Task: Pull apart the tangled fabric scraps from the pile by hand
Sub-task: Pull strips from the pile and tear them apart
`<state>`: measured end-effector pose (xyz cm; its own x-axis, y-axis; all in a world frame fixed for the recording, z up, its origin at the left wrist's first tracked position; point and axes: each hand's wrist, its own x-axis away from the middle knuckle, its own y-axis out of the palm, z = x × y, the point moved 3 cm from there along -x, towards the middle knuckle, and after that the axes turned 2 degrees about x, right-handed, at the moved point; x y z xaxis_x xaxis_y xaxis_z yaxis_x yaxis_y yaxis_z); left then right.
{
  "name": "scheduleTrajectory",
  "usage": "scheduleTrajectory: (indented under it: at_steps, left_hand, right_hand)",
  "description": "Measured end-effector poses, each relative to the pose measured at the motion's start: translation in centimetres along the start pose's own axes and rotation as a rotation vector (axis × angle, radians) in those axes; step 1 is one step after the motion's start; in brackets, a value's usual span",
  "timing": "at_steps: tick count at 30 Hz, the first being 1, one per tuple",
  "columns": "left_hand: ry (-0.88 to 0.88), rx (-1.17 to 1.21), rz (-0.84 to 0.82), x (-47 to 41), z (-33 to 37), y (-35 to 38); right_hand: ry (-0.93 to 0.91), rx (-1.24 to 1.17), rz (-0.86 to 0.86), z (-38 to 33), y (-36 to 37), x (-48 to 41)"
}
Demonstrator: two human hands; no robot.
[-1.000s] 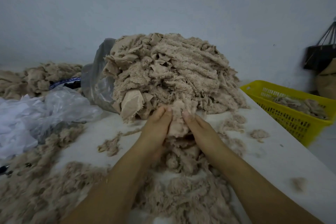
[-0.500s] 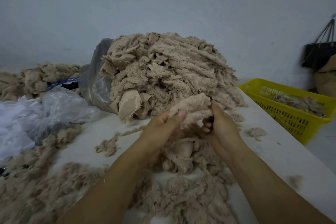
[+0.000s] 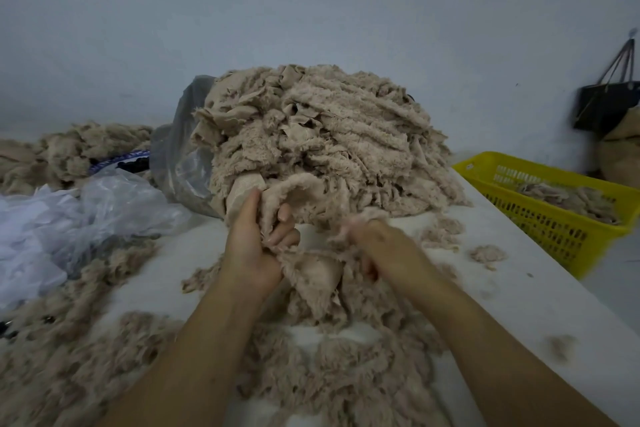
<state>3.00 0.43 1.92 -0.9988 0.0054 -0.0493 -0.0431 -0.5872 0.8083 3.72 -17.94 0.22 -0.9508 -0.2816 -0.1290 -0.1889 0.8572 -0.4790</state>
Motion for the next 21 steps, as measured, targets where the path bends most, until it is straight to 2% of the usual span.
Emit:
scheduleTrajectory:
  at_steps: [3, 5, 6, 8, 10, 11, 13, 15, 19, 21]
  left_hand:
    - [-0.001, 0.091, -0.031, -0.3, 0.3, -0.2]
    - [0.033, 0.073, 0.028, -0.6, 1.0, -0.7]
    - [0.069, 0.003, 0.088, -0.7, 1.3, -1.1]
    - [0.170, -0.372, 0.239, -0.5, 1.4, -1.1]
    - [0.256, -0.927, 0.321, 0.0, 0.8, -0.5]
    - [0.231, -1.132, 0.255, 0.3, 0.1, 0.0]
    - [0.068, -1.354, -0.017, 0.7, -1.8, 0.5]
    - [-0.028, -1.307, -0.142, 1.1, -2.6, 0.7]
    - [0.050, -0.766, -0.006, 0.9, 0.0, 0.7]
    - [0.050, -0.545, 0.054, 0.5, 0.9, 0.0]
  right_hand:
    - [-0.180, 0.539, -0.190, -0.3, 2.0, 0.1]
    - [-0.210, 0.715, -0.148, -0.1, 1.3, -0.1]
    - [-0.183, 0.694, -0.084, -0.2, 0.5, -0.2]
    - [-0.147, 0.521, 0.073, -0.4, -0.6, -0.3]
    - [-0.170, 0.356, 0.205, -0.7, -0.9, -0.1]
    - [-0.189, 0.307, 0.253, -0.9, -0.9, 0.0]
    - [-0.189, 0.286, 0.292, -1.1, -0.8, 0.1]
    - [-0.164, 0.319, 0.296, -0.9, -1.0, 0.0]
    - [0.019, 0.109, 0.434, 1.3, -3.5, -0.3]
    - [0.076, 0.103, 0.456, 2.1, -4.4, -0.5]
